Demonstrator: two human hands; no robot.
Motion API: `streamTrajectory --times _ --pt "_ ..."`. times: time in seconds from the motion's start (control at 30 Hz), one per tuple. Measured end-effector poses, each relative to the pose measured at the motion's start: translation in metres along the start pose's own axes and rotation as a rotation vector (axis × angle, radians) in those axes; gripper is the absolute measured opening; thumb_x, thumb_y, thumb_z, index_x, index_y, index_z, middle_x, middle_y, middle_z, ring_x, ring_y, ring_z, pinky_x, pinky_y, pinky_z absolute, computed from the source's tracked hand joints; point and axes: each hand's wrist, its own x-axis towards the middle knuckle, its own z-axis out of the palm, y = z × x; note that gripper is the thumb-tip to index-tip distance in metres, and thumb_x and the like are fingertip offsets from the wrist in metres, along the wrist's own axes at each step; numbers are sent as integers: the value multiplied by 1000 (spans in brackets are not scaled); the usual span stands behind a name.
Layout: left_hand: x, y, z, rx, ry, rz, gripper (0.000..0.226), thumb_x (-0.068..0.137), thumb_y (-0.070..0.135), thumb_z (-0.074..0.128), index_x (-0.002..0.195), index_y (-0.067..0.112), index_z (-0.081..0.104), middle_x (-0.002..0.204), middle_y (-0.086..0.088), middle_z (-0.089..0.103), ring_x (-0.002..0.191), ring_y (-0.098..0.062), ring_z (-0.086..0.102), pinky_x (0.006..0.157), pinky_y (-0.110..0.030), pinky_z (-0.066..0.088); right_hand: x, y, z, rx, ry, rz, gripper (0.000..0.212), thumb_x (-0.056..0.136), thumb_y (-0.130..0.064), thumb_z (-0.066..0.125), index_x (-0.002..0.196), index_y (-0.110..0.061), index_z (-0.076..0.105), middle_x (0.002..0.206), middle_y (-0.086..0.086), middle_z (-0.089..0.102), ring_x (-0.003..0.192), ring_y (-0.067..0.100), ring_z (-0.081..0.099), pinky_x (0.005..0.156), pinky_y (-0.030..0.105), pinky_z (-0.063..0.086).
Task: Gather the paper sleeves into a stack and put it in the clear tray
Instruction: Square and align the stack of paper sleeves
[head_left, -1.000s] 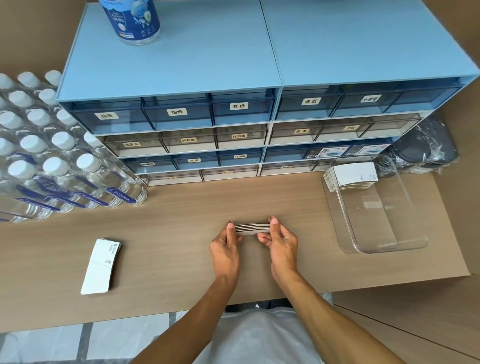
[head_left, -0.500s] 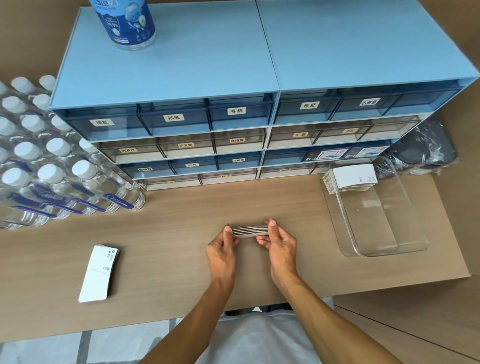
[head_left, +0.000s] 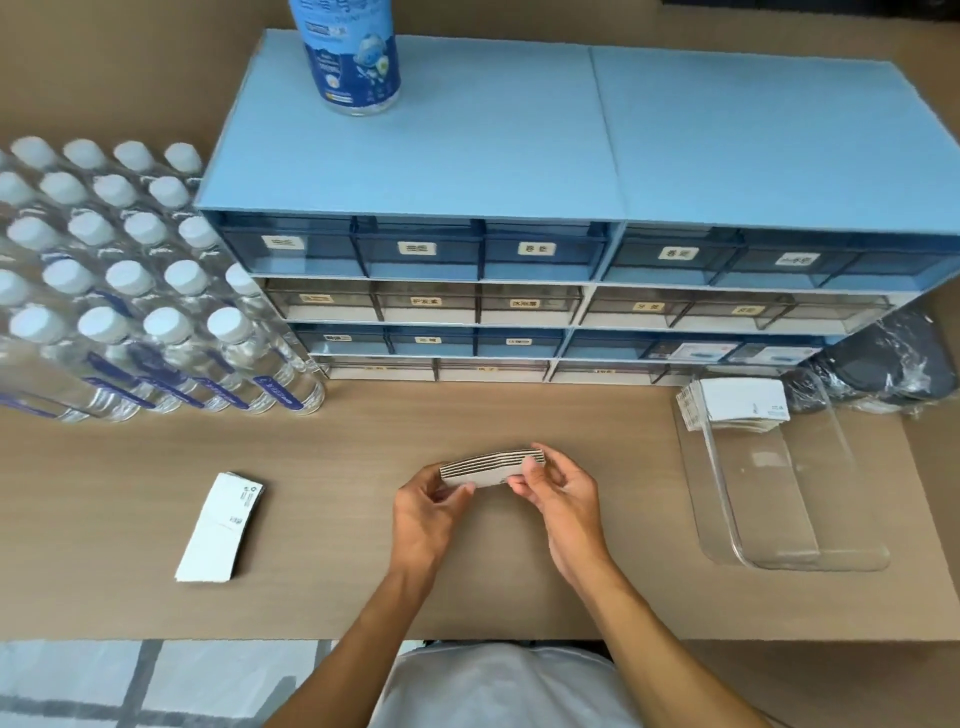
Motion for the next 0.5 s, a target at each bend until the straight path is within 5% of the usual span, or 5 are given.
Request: streamTrajectory --times 0.1,0.2,0.33,0.5 --pt "0 0 -23 27 118 13 9 83 -1 73 90 3 71 72 1 73 57 3 61 56 -9 47 -4 -2 22 -176 -137 -58 25 85 7 65 109 2 63 91 14 71 68 14 64 65 22 54" --pt "-3 -3 -51 0 242 -16 13 80 6 77 88 9 68 67 5 69 57 -2 61 53 -11 46 -5 -1 49 -394 -156 -74 20 86 4 63 99 -11 67 90 10 74 58 10 60 53 20 48" --pt "-13 -14 -92 -59 436 -114 25 76 17 81 89 7 63 68 -4 61 59 -12 56 48 -14 44 -2 4 94 -676 -301 -108 15 79 -1 70 88 -13 69 88 8 75 80 21 69 75 36 55" --pt "-30 -32 -142 -220 675 -209 26 76 24 82 75 13 59 63 3 58 56 -11 53 50 -20 41 -10 27 165 -873 -509 -86 14 76 -10 74 86 -13 66 87 6 74 81 23 71 75 36 57"
